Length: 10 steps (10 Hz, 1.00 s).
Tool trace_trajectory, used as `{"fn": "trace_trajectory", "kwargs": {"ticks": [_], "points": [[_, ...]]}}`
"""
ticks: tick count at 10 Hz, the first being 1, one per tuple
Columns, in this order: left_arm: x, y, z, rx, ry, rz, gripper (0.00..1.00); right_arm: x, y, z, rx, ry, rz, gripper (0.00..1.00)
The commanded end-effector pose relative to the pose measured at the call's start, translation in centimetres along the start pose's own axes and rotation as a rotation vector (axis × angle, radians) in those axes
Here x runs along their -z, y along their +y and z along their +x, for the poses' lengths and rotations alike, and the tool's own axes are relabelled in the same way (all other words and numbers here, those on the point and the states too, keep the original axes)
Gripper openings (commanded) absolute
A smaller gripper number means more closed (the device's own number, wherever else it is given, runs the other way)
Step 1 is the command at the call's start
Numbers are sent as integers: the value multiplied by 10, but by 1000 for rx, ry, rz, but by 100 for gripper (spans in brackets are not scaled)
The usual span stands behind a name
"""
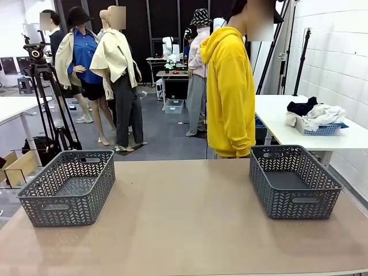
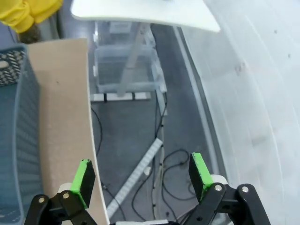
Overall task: Sort the tops and bottoms.
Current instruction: Lift clothes from the center of the table with your left hand.
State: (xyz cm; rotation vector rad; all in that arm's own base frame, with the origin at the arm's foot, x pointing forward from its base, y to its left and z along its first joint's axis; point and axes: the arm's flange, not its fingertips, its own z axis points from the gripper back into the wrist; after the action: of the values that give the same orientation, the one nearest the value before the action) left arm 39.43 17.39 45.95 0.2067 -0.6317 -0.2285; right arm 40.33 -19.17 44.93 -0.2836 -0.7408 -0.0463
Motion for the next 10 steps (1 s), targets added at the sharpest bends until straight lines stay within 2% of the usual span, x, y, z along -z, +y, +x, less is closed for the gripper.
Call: {"fn": "trace_trajectory", "kwargs": {"ticks": [1,3,4,5,10], "points": [[16,19,-9,-19,12,-100,100,7,13,-14,56,7,-22,100],[20,14,-15,-30,24,-126,100,11,17,-19,62,14,-28,100],[2,0,-15,-5,24,-114,100,14,-3,-10,44,30,-6,100],[17,8,-20,-47,31,-94,100,14,-3,-10,44,30,-6,100],[17,8,-20,-47,31,-94,100,14,-3,-10,44,30,-6,100]]}}
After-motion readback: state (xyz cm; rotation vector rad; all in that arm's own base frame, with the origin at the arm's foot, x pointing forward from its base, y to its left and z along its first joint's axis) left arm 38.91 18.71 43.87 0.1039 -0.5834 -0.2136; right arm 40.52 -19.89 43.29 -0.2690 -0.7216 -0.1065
